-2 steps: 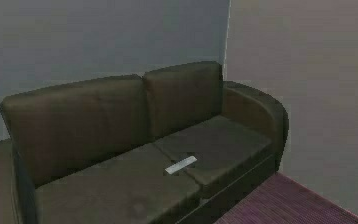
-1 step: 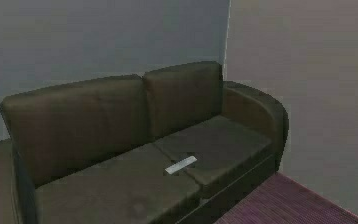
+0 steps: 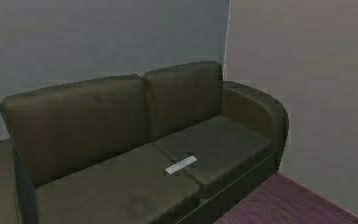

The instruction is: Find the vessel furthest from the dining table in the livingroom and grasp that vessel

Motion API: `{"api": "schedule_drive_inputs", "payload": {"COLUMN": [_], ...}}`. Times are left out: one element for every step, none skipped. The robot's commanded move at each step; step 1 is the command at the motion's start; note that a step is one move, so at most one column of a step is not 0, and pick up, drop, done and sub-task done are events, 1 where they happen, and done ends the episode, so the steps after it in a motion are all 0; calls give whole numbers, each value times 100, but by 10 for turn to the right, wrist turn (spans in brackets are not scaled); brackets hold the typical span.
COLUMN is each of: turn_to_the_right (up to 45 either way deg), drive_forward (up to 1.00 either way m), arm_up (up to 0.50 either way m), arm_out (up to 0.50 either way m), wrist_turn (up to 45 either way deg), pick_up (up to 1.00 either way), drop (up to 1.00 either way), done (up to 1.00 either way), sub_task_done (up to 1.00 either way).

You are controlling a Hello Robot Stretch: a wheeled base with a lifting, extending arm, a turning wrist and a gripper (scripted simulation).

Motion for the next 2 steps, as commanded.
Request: {"api": "schedule_drive_inputs", "payload": {"turn_to_the_right": [0, 0], "drive_forward": [0, 0], "arm_up": [0, 0], "arm_out": [0, 0], "wrist_turn": [450, 450], "pick_up": [0, 0], "drop": [0, 0], "done": [0, 0], "sub_task_done": [0, 0]}}
